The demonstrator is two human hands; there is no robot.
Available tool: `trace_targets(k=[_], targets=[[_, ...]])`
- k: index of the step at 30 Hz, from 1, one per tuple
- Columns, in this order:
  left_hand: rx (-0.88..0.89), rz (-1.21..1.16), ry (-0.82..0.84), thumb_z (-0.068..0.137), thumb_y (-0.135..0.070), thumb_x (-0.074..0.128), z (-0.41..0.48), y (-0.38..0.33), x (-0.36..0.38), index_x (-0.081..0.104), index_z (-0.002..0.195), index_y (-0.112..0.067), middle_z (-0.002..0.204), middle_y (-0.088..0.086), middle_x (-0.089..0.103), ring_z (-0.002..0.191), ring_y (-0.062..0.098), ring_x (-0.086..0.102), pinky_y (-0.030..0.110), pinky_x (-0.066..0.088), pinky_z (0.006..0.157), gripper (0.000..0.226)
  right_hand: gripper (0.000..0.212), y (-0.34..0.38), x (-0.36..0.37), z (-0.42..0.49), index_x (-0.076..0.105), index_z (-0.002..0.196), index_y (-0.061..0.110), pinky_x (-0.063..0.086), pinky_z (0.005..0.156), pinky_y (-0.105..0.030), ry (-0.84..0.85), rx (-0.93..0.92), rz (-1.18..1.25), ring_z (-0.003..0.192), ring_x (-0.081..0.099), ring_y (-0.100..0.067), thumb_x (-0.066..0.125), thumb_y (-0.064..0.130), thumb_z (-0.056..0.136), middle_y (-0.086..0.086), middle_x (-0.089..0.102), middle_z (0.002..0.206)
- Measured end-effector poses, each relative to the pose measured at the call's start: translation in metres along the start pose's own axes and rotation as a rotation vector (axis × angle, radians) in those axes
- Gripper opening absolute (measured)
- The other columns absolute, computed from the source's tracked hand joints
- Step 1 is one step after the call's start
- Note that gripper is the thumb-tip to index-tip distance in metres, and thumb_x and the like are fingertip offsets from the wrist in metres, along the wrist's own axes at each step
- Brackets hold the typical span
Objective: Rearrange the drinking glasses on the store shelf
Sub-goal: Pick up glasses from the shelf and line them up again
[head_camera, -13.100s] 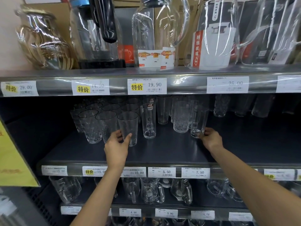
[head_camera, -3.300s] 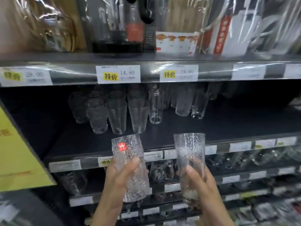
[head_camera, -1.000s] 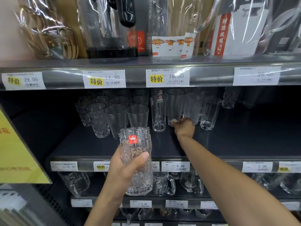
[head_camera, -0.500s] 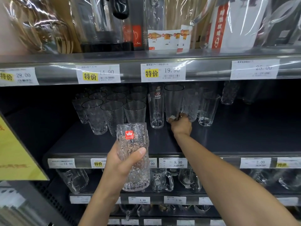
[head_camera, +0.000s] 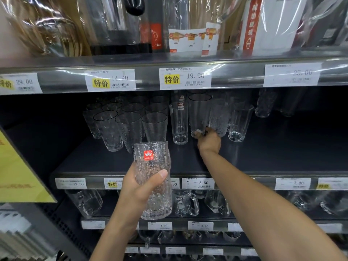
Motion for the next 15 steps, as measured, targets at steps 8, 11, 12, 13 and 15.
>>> trace_targets(k=[8,11,12,13,15], targets=[[0.025,-0.009,0.003,0.070,-0.039,0.073,0.004,-0.003,0.011,0.061,0.118,-0.028,0.106,-0.013,0.074,0.097,0.004,0.070,0.013,0.052,0.073,0.050,0.035,-0.003,-0.018,0.000,0.065,0.119,0.012,0.047,0.090,-0.029,0.126,0.030,-0.022,0.115,0.062,-0.030,0.069,0.033,0.091,-0.013,0.068,0.120],[0.036,-0.034,0.016,0.066,-0.044,0.077,0.010,-0.004,0.024,0.061,0.119,-0.025,0.109,-0.006,0.074,0.100,0.011,0.071,0.022,0.052,0.081,0.059,0.032,-0.004,-0.038,-0.001,0.068,0.113,0.016,0.045,0.085,-0.025,0.310,-0.146,-0.215,0.113,0.063,-0.026,0.068,0.039,0.090,-0.007,0.070,0.116],[0.042,-0.035,0.020,0.064,-0.046,0.078,0.013,-0.004,0.030,0.060,0.120,-0.024,0.109,-0.004,0.074,0.101,0.014,0.071,0.026,0.052,0.085,0.063,0.034,-0.006,-0.049,-0.005,0.068,0.114,0.017,0.046,0.086,-0.025,0.379,-0.223,-0.279,0.111,0.063,-0.024,0.069,0.041,0.089,-0.005,0.070,0.115],[0.046,-0.032,0.029,0.063,-0.049,0.078,0.015,-0.004,0.037,0.060,0.121,-0.024,0.110,-0.002,0.074,0.102,0.016,0.071,0.032,0.053,0.088,0.066,0.037,-0.009,-0.061,-0.009,0.067,0.115,0.018,0.047,0.088,-0.026,0.441,-0.296,-0.344,0.110,0.063,-0.023,0.069,0.044,0.089,-0.003,0.070,0.114],[0.038,-0.017,0.046,0.065,-0.053,0.081,0.022,-0.004,0.054,0.059,0.119,-0.027,0.109,-0.004,0.074,0.101,0.012,0.071,0.035,0.052,0.091,0.064,0.046,-0.021,-0.089,-0.017,0.066,0.119,0.020,0.049,0.092,-0.032,0.500,-0.432,-0.490,0.109,0.063,-0.022,0.065,0.055,0.088,-0.001,0.070,0.115]])
Point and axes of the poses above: each hand's wrist, its own z-axis towards the middle knuckle, its own x-axis out of the palm, y = z × x, the point moved 5 cm from there along z, towards the middle knuckle
